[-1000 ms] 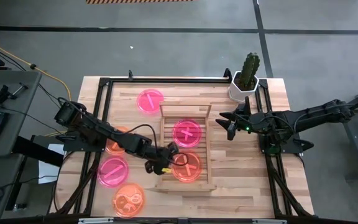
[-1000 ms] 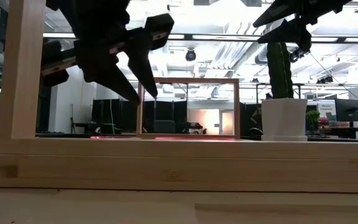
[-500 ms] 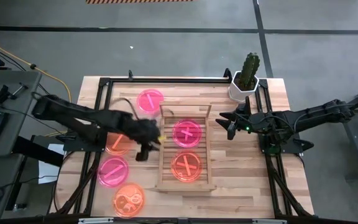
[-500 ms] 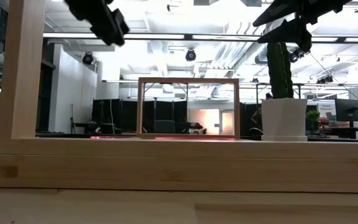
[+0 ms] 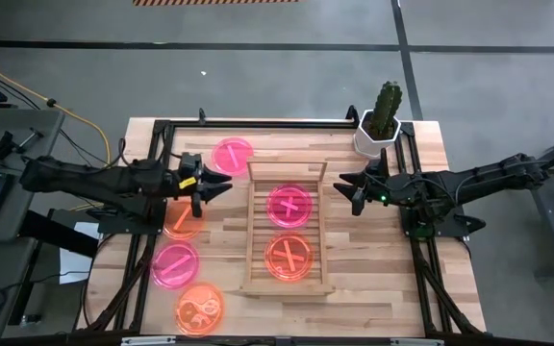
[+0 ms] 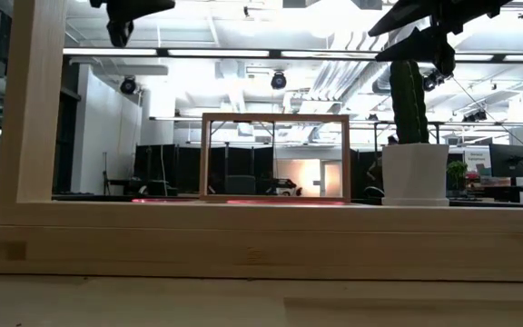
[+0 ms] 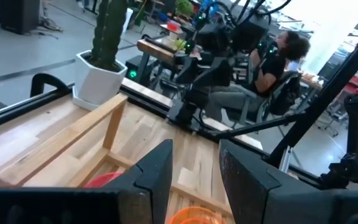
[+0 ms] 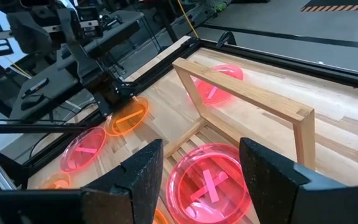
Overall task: Place and stack plates onto a shelf
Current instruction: Stack the pink plate on top of the pink plate on the shelf
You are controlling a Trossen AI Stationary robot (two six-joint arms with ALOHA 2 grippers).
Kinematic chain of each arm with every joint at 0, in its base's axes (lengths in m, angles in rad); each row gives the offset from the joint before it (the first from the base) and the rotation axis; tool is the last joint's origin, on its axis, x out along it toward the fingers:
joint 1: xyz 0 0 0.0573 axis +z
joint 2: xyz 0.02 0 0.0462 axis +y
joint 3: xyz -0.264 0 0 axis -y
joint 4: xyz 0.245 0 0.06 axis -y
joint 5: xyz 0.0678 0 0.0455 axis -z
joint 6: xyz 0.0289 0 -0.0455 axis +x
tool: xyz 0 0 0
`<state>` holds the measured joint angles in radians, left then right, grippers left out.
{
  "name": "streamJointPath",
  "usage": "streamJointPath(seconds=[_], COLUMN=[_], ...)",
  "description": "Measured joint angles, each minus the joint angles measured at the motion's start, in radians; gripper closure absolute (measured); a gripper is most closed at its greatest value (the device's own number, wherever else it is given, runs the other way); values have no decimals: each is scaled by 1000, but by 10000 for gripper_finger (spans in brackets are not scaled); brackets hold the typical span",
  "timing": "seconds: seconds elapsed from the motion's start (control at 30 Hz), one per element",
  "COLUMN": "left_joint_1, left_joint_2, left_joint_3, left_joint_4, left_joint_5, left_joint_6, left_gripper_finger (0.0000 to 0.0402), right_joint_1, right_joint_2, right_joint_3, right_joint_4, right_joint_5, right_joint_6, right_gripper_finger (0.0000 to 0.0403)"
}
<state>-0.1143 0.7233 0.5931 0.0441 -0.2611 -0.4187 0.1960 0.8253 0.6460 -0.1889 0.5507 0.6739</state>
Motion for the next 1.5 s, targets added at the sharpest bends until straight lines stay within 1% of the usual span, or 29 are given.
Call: streamJointPath(seconds=[0.33, 0.43, 0.57, 0.63, 0.73, 0.77, 0.8, 0.83, 0.9, 0.97, 1.03, 1.13, 1.23, 1.27, 1.37, 1.5], left_joint_1=[0, 0, 1, 7, 46, 71, 104, 142, 240, 353, 473, 638, 755, 782, 842, 871], left_joint_2=[-15, -15, -15, -15, -15, -15, -15, -15, -14, 5, 33, 103, 212, 252, 359, 478], left_joint_3=[-9, -9, -9, -9, -9, -9, -9, -9, 4, 20, 32, 30, 15, 9, -6, -12], left_joint_4=[10, 32, 67, 65, 24, -4, -30, -57, -135, -225, -335, -469, -580, -591, -547, -472], left_joint_5=[-4, -4, -5, -39, -172, -210, -225, -224, -185, -109, -1, 139, 202, 209, 229, 234], left_joint_6=[-3, -65, -198, -255, -377, -413, -443, -475, -548, -627, -665, -661, -635, -625, -619, -620], left_gripper_finger=[280, 280, 280, 280, 280, 280, 280, 280, 280, 280, 280, 280, 280, 280, 280, 280], right_joint_1=[0, 0, 0, 0, 0, 0, 0, 0, 0, 0, 0, 0, 0, 0, 0, 0], right_joint_2=[0, 0, 0, 0, 0, 0, 0, 0, 0, 0, 0, 0, 0, 0, 0, 0], right_joint_3=[0, 0, 0, 0, 0, 0, 0, 0, 0, 0, 0, 0, 0, 0, 0, 0], right_joint_4=[-1, -1, -1, -1, -1, -1, -1, -1, -1, -2, -2, -2, -2, -2, -3, -3], right_joint_5=[0, 0, 0, 0, 0, 0, 0, 0, 0, 0, 0, 0, 0, 0, 0, 0], right_joint_6=[0, 0, 0, -1, -1, -1, -1, -1, -1, -1, -1, -1, -1, -1, -1, -1], right_gripper_finger=[208, 208, 208, 208, 208, 208, 208, 208, 208, 208, 208, 208, 208, 208, 208, 208])
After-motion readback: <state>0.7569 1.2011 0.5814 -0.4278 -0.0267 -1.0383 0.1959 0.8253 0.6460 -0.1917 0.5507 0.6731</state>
